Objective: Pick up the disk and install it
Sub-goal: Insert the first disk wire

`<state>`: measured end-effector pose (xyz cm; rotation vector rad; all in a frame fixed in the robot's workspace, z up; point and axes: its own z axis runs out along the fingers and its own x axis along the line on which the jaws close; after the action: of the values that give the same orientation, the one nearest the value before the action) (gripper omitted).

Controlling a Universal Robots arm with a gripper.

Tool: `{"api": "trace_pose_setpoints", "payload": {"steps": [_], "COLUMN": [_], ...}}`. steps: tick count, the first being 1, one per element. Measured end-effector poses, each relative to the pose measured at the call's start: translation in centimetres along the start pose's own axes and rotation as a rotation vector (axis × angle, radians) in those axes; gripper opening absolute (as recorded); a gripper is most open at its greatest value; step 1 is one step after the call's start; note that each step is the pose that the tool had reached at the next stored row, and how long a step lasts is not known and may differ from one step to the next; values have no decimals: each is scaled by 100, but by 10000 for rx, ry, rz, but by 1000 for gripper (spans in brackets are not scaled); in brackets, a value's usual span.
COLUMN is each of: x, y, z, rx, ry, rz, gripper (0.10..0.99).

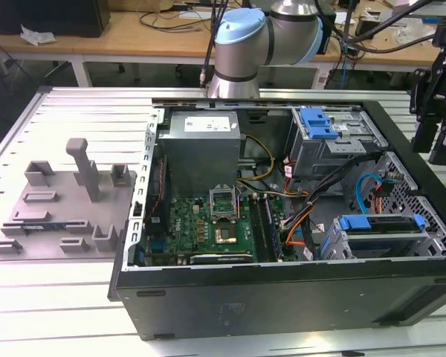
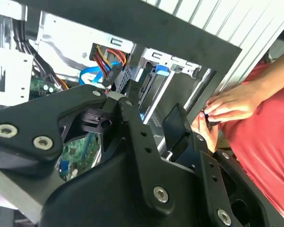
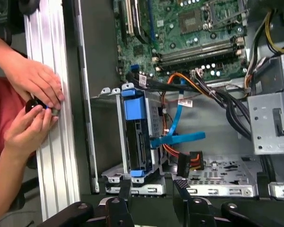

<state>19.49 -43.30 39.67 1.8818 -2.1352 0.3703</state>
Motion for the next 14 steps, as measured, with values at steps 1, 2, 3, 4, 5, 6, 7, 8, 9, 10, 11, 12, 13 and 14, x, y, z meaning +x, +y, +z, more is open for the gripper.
{"api": "trace_pose_setpoints", "payload": {"steps": [1,2,3,4,5,6,7,8,9,10,11,12,13,14], "x": [-6,-15,-34,-41,-46,-51,-64,-77,-89,-100,-106,-111,-121,-129], "y": [4,8,14,17,21,26,36,57,87,121,134,138,140,141], "z": [-2,-5,-7,0,6,10,23,35,43,46,47,47,45,42], "rx": [83,178,297,311,310,304,284,255,231,211,198,186,165,150], "ry": [-11,-24,-40,-46,-45,-42,-43,-39,-38,-36,-36,-34,-31,-30], "rz": [34,73,165,234,277,315,387,465,524,573,608,641,694,730], "gripper": [478,478,478,478,478,478,478,478,478,478,478,478,478,478]}}
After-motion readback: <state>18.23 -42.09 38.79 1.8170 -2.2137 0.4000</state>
